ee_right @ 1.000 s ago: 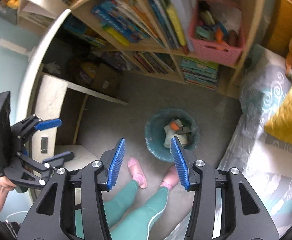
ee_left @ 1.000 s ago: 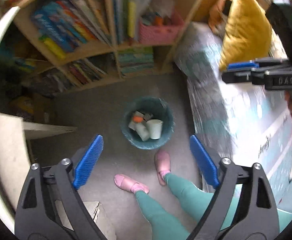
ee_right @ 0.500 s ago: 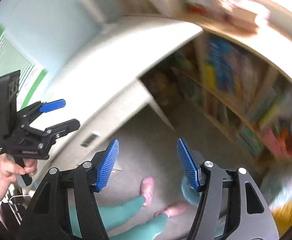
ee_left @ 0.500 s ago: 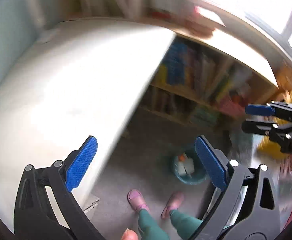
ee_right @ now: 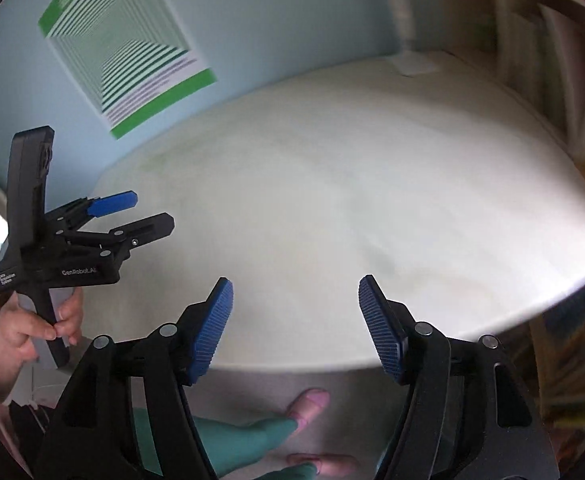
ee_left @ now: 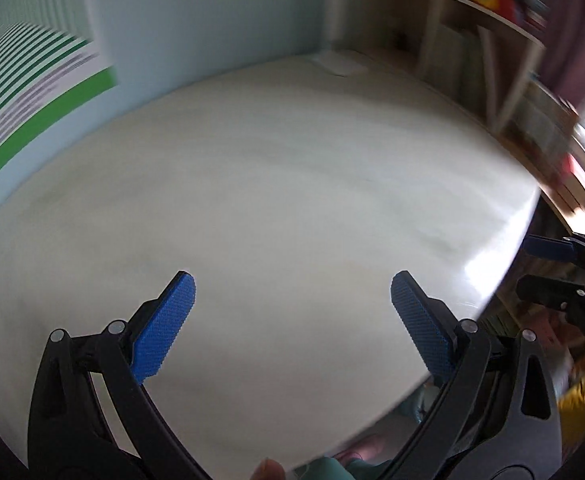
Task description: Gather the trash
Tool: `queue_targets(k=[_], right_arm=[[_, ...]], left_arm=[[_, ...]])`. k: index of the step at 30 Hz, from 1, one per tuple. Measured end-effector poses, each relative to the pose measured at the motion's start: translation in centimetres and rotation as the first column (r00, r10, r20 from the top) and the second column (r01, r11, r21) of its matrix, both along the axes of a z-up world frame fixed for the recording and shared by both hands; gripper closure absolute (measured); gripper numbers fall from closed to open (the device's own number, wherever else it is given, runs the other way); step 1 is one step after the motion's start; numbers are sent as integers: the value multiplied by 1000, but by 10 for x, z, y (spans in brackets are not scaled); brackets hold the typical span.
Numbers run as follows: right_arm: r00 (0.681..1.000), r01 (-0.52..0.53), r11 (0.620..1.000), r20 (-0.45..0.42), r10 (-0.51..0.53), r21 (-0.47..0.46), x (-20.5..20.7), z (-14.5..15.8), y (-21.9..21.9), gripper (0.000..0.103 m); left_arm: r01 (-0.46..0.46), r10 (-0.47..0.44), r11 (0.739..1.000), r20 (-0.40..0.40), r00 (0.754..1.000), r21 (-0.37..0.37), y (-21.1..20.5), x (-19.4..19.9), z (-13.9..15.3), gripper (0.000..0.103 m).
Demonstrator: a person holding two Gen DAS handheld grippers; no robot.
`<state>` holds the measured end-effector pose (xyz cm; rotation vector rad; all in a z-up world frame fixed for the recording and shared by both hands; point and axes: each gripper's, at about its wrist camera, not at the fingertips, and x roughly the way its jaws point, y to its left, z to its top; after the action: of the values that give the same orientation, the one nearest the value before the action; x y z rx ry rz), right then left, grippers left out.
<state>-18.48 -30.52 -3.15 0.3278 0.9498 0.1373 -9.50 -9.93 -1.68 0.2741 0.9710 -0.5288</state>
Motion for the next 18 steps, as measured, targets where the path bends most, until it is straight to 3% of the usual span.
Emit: queue_targets(k=[8, 12, 18], right_arm=[[992, -128, 991, 5, 128, -41, 78, -1, 57, 34], [984, -176, 981, 14, 178, -78, 102, 0, 76, 34], [968, -243, 963, 28, 248, -120, 129, -3, 90, 25]], left_arm=[[-220, 220, 975, 10, 975, -11, 77, 53, 4, 7], [-305, 305, 952, 12, 952, -10, 101, 67, 3, 7], [-416, 416, 909, 5, 909, -17, 129, 69, 1, 7]])
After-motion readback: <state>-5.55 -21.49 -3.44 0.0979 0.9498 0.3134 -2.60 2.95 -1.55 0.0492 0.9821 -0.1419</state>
